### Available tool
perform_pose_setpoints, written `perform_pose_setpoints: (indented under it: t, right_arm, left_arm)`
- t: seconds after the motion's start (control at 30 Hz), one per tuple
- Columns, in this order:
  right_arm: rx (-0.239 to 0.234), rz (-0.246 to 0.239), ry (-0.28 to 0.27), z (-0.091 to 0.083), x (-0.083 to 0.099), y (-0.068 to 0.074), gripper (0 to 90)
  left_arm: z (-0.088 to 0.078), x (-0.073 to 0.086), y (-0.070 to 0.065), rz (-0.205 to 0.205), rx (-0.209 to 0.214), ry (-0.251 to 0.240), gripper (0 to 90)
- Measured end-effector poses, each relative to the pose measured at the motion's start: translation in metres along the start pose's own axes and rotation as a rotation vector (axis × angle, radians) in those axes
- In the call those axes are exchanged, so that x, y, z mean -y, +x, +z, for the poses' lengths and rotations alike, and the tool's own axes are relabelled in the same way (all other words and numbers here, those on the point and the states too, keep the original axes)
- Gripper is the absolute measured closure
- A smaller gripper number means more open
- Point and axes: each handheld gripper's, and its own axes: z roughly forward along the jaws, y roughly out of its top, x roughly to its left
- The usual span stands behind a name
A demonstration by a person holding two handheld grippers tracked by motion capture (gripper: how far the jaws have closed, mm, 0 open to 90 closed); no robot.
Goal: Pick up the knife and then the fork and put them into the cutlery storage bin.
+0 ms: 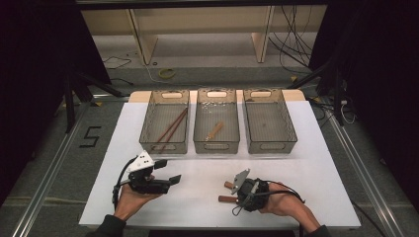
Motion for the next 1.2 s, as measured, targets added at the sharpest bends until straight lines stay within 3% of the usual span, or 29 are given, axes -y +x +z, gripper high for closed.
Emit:
perform_pose_setpoints:
  t: [0.23, 0.57, 0.77, 1.07, 1.2]
  right_arm:
    - [0.003, -0.051, 0.011, -0.001, -0.002, 0.002, 76.6]
    - [0.017, -0.075, 0.01, -0.003, -0.003, 0.004, 77.1]
    - [0.032, -0.041, -0.029, -0.009, -0.003, 0.0, 77.2]
    - [0.051, 0.065, -0.126, -0.023, -0.001, -0.009, 77.3]
    - [0.066, 0.143, -0.193, -0.032, 0.002, -0.018, 77.3]
  left_arm:
    - [0.001, 0.001, 0.0, 0.005, 0.002, 0.01, 20.3]
    - [0.001, 0.001, 0.001, 0.001, 0.001, 0.002, 21.0]
    - [0.0, 0.001, 0.002, -0.004, -0.003, -0.001, 21.0]
    - [-0.001, 0.001, 0.003, -0.008, 0.0, -0.005, 21.1]
    - [-0.002, 0.001, 0.002, -0.012, -0.002, -0.023, 21.0]
